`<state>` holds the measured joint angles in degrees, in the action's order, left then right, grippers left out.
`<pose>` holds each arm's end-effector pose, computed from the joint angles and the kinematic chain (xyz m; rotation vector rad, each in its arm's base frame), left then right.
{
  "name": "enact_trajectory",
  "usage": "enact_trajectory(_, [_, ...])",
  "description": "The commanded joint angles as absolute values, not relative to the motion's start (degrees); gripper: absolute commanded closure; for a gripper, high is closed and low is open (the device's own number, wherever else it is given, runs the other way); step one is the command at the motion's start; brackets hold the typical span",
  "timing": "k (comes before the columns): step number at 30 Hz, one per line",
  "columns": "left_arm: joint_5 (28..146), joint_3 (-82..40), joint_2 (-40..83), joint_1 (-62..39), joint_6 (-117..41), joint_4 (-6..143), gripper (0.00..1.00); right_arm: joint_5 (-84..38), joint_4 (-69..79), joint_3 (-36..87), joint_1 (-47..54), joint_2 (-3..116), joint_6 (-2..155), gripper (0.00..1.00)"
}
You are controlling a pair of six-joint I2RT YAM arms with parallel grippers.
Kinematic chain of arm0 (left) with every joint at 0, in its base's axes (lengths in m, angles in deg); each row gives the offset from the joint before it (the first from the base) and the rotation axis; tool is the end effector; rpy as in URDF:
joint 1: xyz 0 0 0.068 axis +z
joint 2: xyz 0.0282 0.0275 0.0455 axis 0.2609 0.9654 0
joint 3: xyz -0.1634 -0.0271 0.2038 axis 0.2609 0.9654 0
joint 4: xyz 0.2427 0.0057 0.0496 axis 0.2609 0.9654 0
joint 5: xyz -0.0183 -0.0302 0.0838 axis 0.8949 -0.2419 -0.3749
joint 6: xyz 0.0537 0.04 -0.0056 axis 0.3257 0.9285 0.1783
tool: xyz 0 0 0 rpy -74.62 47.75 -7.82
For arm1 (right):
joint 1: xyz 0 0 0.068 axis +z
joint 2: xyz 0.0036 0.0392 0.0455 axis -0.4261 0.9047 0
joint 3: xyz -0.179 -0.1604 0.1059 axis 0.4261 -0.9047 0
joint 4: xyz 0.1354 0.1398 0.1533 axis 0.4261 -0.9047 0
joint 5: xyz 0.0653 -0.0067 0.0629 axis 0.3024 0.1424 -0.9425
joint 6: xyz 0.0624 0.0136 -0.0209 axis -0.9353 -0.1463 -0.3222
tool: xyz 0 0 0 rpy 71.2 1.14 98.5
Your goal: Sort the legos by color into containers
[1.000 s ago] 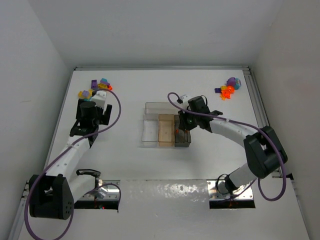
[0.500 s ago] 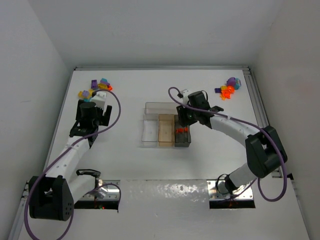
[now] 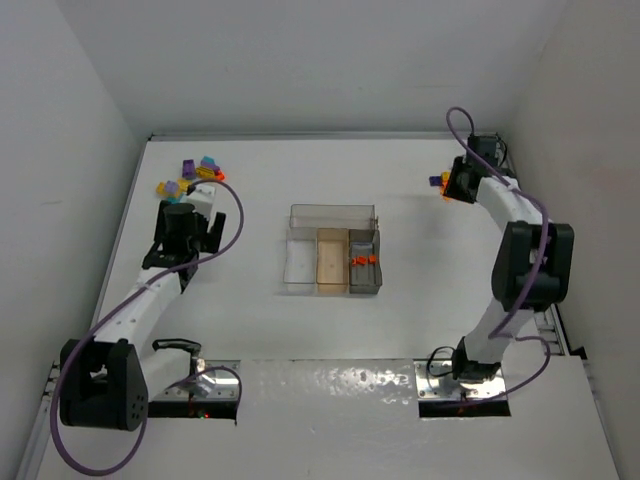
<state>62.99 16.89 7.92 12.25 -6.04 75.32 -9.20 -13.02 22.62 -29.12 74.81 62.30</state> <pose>0.2378 0.0028 0.2166 0.2685 2.1279 0.4750 0.3822 -0.0319 0.2225 0.5623 2.2942 0.0166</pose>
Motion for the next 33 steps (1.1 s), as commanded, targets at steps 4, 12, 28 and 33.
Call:
enact_trajectory(4, [61.6,14.3,11.2,12.9,-6.6,73.5,0.02,-7.8,-16.0,29.1,-34.3,86.2,64.7,0.68])
enact_trajectory(12, [60.7,11.7,15.6,12.9,-5.7,73.0,0.02,-5.7,-17.2,41.2,-34.8,98.7,73.2,0.65])
enact_trajectory(28, [59.6,9.0,19.1,12.9,-4.3,72.0,0.02,-8.1,-22.2,54.8,-35.2,111.2,72.8,0.66])
enact_trajectory(33, [59.0,9.0,19.0,12.9,-4.0,71.6,0.02,-9.2,-22.6,52.2,-35.2,109.1,73.1,0.67])
